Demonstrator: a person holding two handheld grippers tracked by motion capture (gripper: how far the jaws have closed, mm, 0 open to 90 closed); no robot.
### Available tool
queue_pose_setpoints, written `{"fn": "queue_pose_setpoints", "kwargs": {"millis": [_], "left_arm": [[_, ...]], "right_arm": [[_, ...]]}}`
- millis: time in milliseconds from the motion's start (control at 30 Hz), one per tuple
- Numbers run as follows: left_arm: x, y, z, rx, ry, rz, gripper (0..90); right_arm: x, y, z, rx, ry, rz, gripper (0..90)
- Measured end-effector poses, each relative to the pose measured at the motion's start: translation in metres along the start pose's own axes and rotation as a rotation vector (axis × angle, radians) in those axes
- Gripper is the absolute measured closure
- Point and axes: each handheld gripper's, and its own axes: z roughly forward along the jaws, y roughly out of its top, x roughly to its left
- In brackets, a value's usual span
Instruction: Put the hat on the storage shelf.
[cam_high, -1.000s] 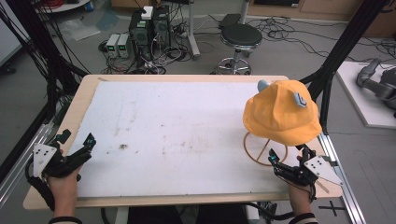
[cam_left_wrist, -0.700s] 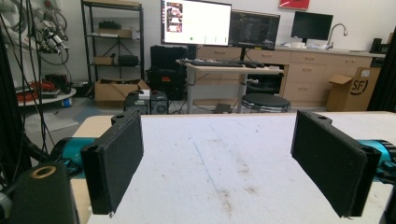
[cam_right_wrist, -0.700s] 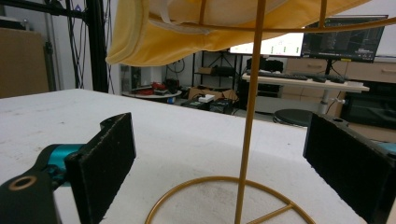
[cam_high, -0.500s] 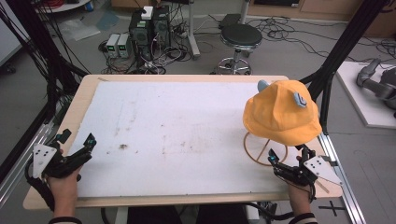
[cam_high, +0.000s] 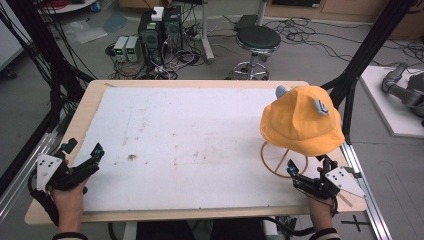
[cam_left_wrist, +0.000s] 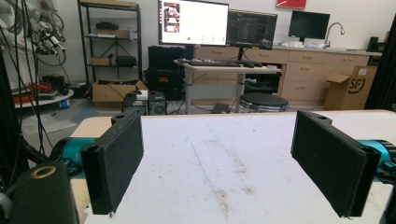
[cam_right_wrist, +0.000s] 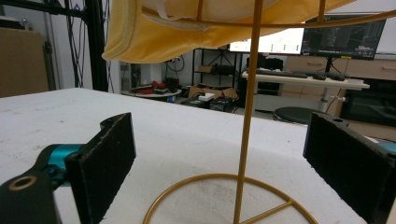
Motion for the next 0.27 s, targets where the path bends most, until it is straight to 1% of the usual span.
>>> {"fn": "queue_pose_setpoints", "kwargs": {"millis": [267], "left_arm": [[0.0014,-0.0002,-0.0001,0.005,0.003,-0.002,17.4]], "right_arm": [[-0.0004,-0.0006,0.0003,0.005,-0.003,0.005,9.0]]}}
